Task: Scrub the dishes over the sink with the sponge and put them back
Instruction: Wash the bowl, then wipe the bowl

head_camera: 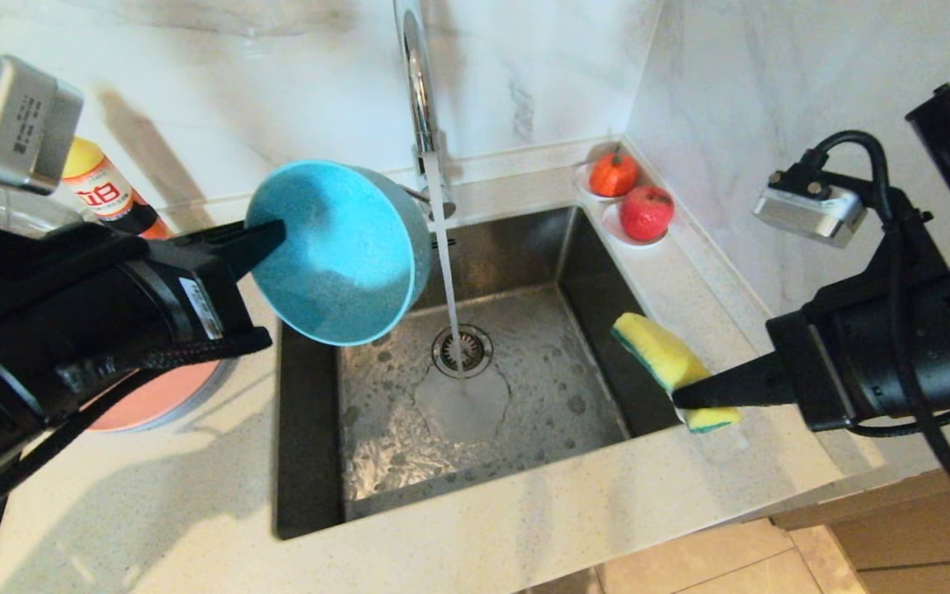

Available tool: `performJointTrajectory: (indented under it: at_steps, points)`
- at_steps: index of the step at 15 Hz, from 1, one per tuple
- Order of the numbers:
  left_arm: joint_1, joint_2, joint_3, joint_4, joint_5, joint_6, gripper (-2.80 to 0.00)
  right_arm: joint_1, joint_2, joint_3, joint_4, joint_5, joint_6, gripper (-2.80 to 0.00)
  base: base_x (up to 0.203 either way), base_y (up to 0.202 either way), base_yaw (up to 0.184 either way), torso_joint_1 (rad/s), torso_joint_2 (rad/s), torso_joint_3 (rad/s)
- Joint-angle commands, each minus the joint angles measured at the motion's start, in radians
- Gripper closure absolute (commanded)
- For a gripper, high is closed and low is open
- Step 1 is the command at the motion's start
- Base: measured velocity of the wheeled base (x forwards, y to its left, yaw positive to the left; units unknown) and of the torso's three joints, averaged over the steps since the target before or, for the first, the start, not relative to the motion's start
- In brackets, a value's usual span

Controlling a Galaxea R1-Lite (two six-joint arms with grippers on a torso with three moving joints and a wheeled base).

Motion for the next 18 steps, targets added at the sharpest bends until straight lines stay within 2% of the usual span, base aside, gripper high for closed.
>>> performJointTrajectory:
  at_steps: [1, 4, 7, 12, 16, 18]
  points:
    - [-0.049, 0.037, 0.008, -0.005, 0.017, 0.0, 0.0, 0.0, -0.016, -0.098, 0.089, 0.081, 0.009, 0.0, 0.0, 0.0, 0.0, 0.0, 0.0, 0.0]
    - [-0.093, 0.088, 0.011, -0.032, 0.071, -0.028, 0.0, 0.0, -0.026, -0.188, 0.187, 0.196, 0.028, 0.0, 0.0, 0.0, 0.0, 0.0, 0.0, 0.0]
    - [-0.152, 0.153, 0.006, -0.113, 0.145, -0.03, 0.0, 0.0, -0.023, -0.278, 0.241, 0.337, 0.078, 0.0, 0.0, 0.0, 0.0, 0.0, 0.0, 0.0]
    - [-0.245, 0.316, -0.032, -0.333, 0.305, -0.025, 0.0, 0.034, 0.03, -0.362, 0.291, 0.382, 0.114, 0.0, 0.0, 0.0, 0.0, 0.0, 0.0, 0.0]
    - [-0.26, 0.4, -0.055, -0.451, 0.334, -0.024, 0.0, 0.059, 0.082, -0.417, 0.293, 0.383, 0.149, 0.0, 0.0, 0.0, 0.0, 0.0, 0.0, 0.0]
    - [-0.274, 0.412, -0.064, -0.464, 0.338, -0.018, 0.0, 0.088, 0.108, -0.433, 0.291, 0.381, 0.162, 0.0, 0.0, 0.0, 0.0, 0.0, 0.0, 0.0]
